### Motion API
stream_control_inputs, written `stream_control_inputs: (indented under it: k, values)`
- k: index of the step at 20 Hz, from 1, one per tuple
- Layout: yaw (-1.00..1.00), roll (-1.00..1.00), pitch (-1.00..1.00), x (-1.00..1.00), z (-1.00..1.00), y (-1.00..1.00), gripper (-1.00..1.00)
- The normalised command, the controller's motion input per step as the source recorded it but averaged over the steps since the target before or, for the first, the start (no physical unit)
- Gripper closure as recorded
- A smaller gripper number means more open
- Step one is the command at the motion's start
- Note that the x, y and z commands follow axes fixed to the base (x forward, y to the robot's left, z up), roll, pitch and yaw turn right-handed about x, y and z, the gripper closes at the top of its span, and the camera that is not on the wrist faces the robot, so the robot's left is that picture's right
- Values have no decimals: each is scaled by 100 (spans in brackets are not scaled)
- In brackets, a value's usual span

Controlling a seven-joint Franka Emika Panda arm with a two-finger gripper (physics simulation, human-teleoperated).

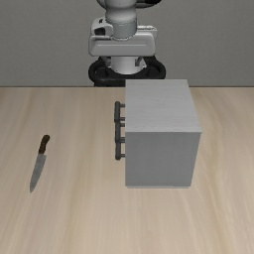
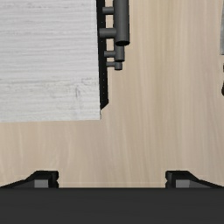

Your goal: Pick up the knife and place it on the top of the cabinet

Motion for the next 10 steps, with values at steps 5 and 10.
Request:
stream_control_inputs:
  k: [5, 10]
  values:
    - [0, 0, 0, 0, 0, -100, -100]
    - [0, 0, 0, 0, 0, -100, -100]
